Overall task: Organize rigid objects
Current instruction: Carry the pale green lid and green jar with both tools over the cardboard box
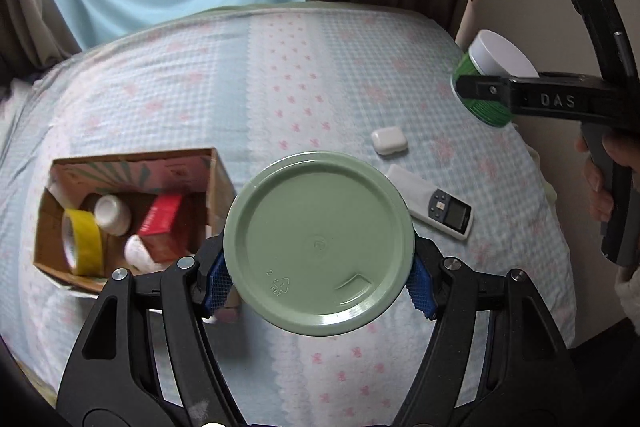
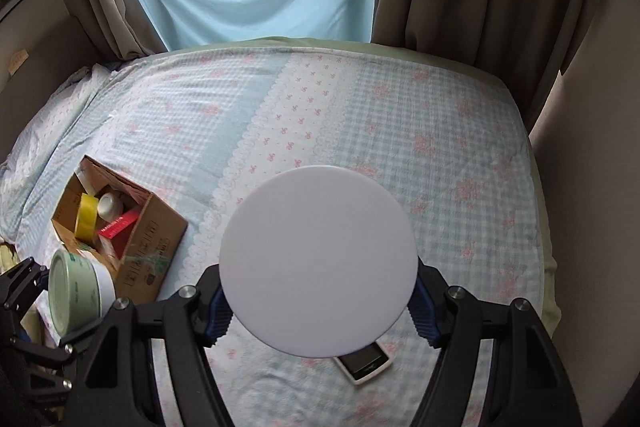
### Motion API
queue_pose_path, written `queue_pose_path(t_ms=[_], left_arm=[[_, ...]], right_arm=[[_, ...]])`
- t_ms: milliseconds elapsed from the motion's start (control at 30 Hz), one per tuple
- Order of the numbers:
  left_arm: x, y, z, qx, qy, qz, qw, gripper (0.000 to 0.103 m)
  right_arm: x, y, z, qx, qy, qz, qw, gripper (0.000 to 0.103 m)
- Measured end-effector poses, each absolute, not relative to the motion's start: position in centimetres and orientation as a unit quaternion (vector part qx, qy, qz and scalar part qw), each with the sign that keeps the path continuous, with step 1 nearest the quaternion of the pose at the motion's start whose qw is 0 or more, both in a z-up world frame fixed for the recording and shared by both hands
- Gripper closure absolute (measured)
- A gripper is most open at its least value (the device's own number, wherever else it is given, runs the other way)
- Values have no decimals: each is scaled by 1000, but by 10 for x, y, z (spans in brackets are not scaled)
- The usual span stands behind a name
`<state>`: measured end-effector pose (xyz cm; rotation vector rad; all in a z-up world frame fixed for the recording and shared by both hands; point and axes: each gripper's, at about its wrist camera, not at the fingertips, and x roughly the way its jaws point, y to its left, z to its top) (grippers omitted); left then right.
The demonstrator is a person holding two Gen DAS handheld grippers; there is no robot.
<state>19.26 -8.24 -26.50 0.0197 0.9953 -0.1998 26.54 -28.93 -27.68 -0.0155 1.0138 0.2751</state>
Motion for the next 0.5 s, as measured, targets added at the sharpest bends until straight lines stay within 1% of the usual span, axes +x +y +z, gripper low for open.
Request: queue_pose_path(t_ms=[200,500], left_arm=[[194,7,-235,29,471,-87,877,35],[193,140,-236,44,491,-80,867,35]], right_arm=[[243,-214,-244,-4,484,141,863,35],[227,-90,-227,13,493,149,857,35]])
